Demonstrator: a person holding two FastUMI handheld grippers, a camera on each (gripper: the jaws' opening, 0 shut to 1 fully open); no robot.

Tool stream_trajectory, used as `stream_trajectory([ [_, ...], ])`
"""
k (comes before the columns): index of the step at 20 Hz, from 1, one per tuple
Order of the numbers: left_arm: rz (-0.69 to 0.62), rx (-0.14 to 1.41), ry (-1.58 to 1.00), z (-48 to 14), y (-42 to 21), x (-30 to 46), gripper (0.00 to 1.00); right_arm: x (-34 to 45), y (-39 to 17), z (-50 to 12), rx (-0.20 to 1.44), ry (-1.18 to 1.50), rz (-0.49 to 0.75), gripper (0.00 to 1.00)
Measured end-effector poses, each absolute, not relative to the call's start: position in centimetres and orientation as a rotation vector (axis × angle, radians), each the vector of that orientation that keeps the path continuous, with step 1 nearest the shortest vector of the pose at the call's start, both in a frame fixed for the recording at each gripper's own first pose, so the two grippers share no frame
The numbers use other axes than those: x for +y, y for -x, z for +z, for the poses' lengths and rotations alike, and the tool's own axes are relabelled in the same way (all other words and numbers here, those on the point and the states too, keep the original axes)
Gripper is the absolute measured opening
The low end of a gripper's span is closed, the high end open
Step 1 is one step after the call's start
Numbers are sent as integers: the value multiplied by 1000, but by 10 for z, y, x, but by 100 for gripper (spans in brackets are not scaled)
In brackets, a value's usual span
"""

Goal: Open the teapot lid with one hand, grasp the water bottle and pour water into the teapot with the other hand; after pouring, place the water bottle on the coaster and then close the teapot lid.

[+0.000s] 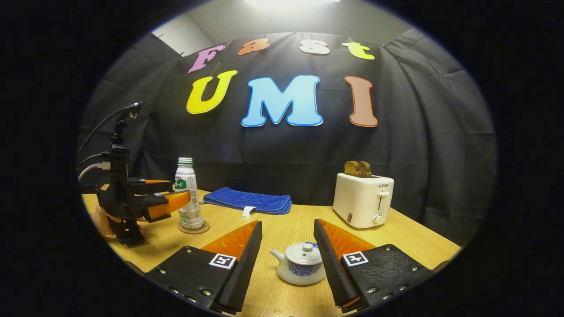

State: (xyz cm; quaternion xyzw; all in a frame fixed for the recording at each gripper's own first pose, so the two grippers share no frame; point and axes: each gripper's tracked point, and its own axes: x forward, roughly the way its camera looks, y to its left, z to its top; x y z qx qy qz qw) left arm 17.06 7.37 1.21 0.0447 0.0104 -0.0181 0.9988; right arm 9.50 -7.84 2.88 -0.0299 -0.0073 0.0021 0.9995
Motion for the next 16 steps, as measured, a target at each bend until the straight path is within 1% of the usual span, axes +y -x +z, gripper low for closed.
stream_trajectory([
  [2,-39,16,-80,19,-147,68,100,-66,-89,31,-9,44,23,73],
  [5,-14,-22,-30,34,-93,63,100,-59,-68,41,-23,48,-27,73],
  [6,-13,-24,8,32,-64,54,100,-49,-55,40,-28,35,-38,73],
  [7,-8,-15,26,25,-47,48,98,-39,-44,33,-24,16,-34,76],
  [8,7,-15,33,21,-31,46,98,-25,-33,26,-24,-5,-16,80],
  [9,26,-56,18,24,-13,45,99,-12,-21,19,-20,-13,-5,97],
  [10,26,-82,-11,28,0,38,100,-5,-15,11,-14,-8,-5,98],
  [12,22,-83,-49,21,17,25,100,0,-3,0,14,5,-19,98],
  [14,-6,-24,-39,2,23,9,100,8,-1,2,2,4,-18,98],
  [16,-1,6,22,-3,27,6,100,9,4,2,3,2,-27,97],
])
